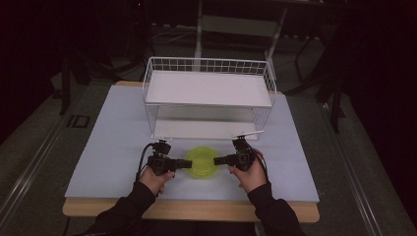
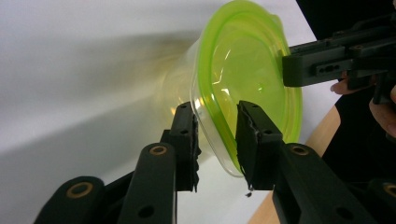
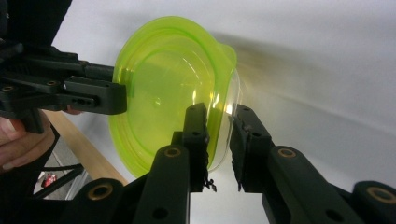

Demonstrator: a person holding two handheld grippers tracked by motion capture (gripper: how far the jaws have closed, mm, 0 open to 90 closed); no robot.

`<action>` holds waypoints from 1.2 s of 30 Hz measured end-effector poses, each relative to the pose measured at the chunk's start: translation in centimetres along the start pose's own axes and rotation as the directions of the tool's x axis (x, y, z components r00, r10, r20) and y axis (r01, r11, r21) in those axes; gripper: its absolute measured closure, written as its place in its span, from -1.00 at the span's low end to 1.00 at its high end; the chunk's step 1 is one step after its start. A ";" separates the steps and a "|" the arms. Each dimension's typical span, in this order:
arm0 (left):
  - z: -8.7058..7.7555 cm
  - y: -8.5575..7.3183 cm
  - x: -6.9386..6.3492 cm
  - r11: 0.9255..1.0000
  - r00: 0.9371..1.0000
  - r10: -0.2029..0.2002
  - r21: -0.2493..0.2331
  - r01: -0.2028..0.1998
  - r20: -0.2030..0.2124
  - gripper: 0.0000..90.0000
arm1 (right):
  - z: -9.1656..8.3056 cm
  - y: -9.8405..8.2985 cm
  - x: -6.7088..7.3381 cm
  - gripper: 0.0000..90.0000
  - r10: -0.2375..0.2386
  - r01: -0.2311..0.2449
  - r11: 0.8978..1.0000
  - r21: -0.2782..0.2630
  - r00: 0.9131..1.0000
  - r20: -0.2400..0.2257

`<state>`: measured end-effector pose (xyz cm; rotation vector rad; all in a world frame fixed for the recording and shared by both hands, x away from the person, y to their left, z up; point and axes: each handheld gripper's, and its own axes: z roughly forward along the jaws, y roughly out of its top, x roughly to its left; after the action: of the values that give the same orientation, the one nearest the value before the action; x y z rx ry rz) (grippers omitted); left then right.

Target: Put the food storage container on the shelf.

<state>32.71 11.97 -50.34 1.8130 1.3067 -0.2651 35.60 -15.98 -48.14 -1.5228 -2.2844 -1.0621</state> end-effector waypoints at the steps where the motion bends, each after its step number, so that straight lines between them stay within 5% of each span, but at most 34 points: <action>1: -0.1 -0.1 -0.1 1.000 1.000 -0.008 -0.005 0.008 0.003 0.60 | -0.1 -0.1 0.1 0.74 0.003 -0.003 1.000 -0.005 1.000 0.002; 3: -0.4 -0.1 -0.4 1.000 1.000 -0.006 -0.014 0.006 -0.015 0.75 | -0.3 -0.3 0.4 0.77 -0.007 0.007 1.000 -0.019 1.000 0.006; 11: -1.6 0.3 -1.0 0.999 1.000 -0.005 -0.040 0.004 -0.027 0.80 | -1.0 -0.4 1.9 0.78 -0.077 0.078 0.996 -0.046 0.997 0.030; 27: -6.0 3.9 -5.9 0.988 0.998 0.055 -0.146 -0.058 -0.022 0.81 | -6.8 2.1 5.9 0.79 -0.158 0.168 0.971 -0.172 0.985 0.071; 36: -8.5 7.2 -8.9 0.974 0.994 0.097 -0.199 -0.106 -0.056 0.81 | -10.1 4.5 7.5 0.79 -0.173 0.185 0.953 -0.239 0.982 0.071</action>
<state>32.56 11.66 -36.06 1.7151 1.2217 -0.0333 33.92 -16.23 -34.88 -1.4599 -2.4391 -1.4174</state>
